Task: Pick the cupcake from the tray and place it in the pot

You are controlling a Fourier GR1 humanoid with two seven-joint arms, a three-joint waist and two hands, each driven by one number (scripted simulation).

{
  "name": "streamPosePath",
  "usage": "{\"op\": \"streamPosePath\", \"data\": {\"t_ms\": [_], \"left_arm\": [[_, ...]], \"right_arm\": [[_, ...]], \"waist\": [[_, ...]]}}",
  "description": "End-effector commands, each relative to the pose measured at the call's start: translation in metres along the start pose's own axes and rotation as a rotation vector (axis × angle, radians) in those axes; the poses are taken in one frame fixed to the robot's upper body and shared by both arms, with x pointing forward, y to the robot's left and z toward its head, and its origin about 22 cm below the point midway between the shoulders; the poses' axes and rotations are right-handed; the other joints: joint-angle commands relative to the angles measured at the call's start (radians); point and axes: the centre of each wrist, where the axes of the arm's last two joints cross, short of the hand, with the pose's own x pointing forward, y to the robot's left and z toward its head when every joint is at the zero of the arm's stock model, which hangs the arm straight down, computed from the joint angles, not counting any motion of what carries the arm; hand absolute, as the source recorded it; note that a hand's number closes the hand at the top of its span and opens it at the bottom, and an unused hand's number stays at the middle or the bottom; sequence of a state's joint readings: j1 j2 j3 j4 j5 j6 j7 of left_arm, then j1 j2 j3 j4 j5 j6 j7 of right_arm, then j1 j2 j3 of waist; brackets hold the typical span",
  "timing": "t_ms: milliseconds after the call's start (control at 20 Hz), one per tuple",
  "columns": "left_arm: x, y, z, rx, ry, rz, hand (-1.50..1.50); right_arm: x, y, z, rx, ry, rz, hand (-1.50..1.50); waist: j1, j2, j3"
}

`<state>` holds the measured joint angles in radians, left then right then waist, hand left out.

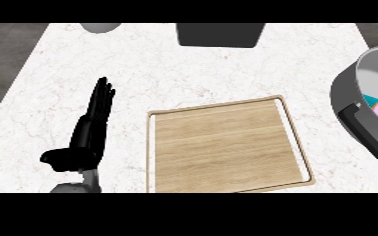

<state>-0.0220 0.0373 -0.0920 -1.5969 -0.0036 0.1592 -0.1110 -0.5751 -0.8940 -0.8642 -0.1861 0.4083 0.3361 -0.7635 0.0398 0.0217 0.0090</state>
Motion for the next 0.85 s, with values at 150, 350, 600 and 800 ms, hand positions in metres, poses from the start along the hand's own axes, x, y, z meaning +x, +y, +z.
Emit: {"op": "streamPosePath", "data": {"t_ms": [150,350,600,800], "left_arm": [[-0.004,0.014,-0.003,-0.003,0.003,0.008,0.0],[-0.002,0.006,0.001,-0.003,0.0,0.009,0.0],[0.004,0.01,-0.011,0.006,-0.008,-0.001,0.0],[0.002,0.011,0.001,-0.01,-0.008,0.02,0.0]], "right_arm": [[0.02,-0.046,0.009,-0.016,-0.025,-0.02,-1.5],[0.009,-0.047,0.021,-0.073,-0.033,-0.004,-1.5],[0.021,-0.057,0.016,-0.16,-0.019,-0.046,-1.5],[0.006,-0.058,0.033,-0.207,0.001,-0.048,-1.5]], "waist": [[-0.001,0.002,0.001],[0.003,0.004,0.004],[0.004,0.004,0.004],[0.012,0.004,0.007]]}}
